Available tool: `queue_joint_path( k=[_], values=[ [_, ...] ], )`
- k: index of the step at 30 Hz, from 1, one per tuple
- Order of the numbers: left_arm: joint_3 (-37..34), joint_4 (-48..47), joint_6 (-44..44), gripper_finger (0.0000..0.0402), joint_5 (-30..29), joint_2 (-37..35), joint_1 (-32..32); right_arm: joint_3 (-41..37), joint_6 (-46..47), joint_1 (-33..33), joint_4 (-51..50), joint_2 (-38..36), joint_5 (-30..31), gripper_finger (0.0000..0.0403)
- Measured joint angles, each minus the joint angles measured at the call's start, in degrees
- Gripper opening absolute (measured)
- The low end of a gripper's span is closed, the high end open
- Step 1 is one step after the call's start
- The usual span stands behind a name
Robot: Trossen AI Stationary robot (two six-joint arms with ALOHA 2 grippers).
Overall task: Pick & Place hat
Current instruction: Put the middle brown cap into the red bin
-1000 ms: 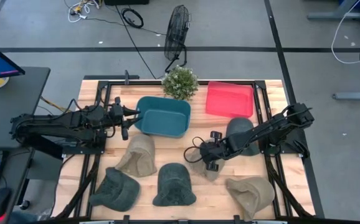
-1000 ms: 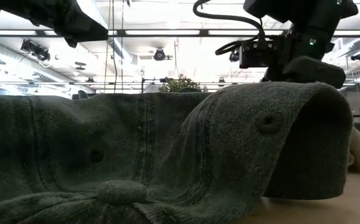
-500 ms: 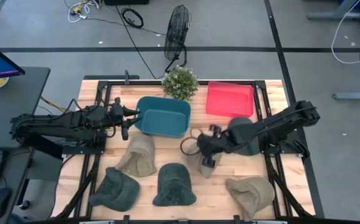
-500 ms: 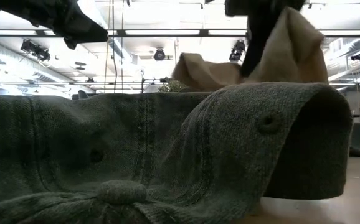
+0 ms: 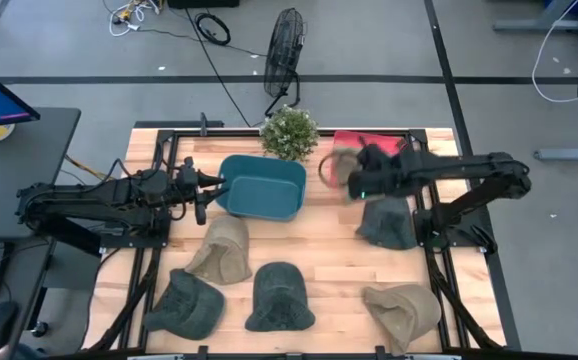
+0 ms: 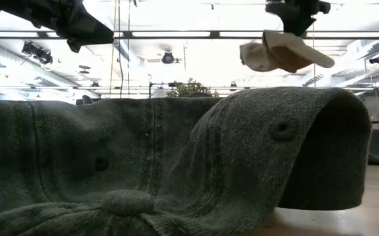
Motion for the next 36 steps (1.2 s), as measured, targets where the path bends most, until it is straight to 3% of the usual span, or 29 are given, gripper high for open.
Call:
queue_joint_path(
  k=[3, 10, 17, 27, 36],
  values=[
    [0.00, 0.04, -0.02, 0.0126, -0.01, -0.02, 0.00, -0.31, 1.73, -6.90, -1.04, -1.24, 3.62, 0.0008],
    [0.00, -0.29, 0.02, 0.0126, -0.01, -0.02, 0.00, -0.67, 0.73, -20.14, -0.73, -1.55, 5.75, 0.0008],
    [0.00, -0.33, 0.09, 0.0126, -0.01, -0.02, 0.00, -11.79, -6.51, -29.67, 13.03, -1.35, 3.80, 0.0008],
    [0.00, -0.37, 0.15, 0.0126, 0.00, -0.02, 0.00, -32.03, -17.66, -34.62, 42.47, -1.29, 1.06, 0.0009],
    [0.00, -0.35, 0.14, 0.0126, -0.01, -0.02, 0.00, -41.39, -23.48, -36.27, 55.20, -1.29, -1.07, 0.0009]
  ],
)
